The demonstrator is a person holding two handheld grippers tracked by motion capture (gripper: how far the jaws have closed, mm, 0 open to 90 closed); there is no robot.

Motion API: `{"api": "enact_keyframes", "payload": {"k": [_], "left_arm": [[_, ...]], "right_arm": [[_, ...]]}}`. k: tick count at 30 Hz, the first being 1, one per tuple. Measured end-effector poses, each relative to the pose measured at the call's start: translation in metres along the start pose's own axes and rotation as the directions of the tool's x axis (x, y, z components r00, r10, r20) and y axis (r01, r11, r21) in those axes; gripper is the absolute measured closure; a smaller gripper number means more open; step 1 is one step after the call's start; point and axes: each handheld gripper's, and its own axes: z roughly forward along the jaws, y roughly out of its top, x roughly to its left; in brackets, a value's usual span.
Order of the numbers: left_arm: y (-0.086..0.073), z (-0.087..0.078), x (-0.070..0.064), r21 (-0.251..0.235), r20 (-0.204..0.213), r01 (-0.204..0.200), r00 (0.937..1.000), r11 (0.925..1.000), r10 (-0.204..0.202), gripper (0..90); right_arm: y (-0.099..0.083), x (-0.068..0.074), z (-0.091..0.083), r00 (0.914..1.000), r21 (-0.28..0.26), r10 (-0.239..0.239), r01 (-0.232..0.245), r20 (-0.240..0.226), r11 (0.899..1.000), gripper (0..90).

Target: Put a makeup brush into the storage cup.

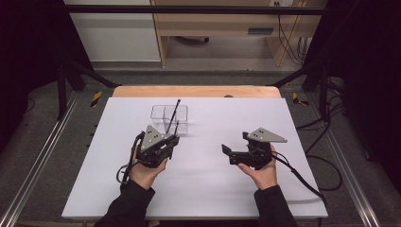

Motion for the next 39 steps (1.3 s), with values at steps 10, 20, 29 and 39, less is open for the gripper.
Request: {"api": "enact_keyframes", "payload": {"k": [10, 20, 29, 39], "left_arm": [[0.006, -0.009, 0.013, 0.003, -0.003, -0.006, 1.0, 1.0, 0.006, 82.6], [0.012, -0.014, 0.026, 0.012, -0.022, -0.017, 0.9996, 0.9998, 0.017, 82.6], [0.024, -0.014, 0.033, -0.002, -0.033, -0.018, 0.9993, 0.9998, 0.018, 82.6], [0.036, -0.006, 0.04, -0.004, -0.034, -0.019, 0.9992, 0.9998, 0.018, 82.6]], "right_arm": [[-0.012, -0.015, -0.008, 0.9992, 0.024, 0.004, -0.005, 0.039, 1.0, 6.6], [-0.023, -0.02, -0.018, 0.9972, 0.035, -0.013, 0.01, 0.074, 0.999, 5.7], [-0.028, -0.028, -0.024, 0.9942, 0.037, 0.001, -0.006, 0.108, 0.999, 4.5], [-0.031, -0.032, -0.027, 0.9921, 0.05, 0.004, -0.011, 0.125, 0.999, 4.4]]}}
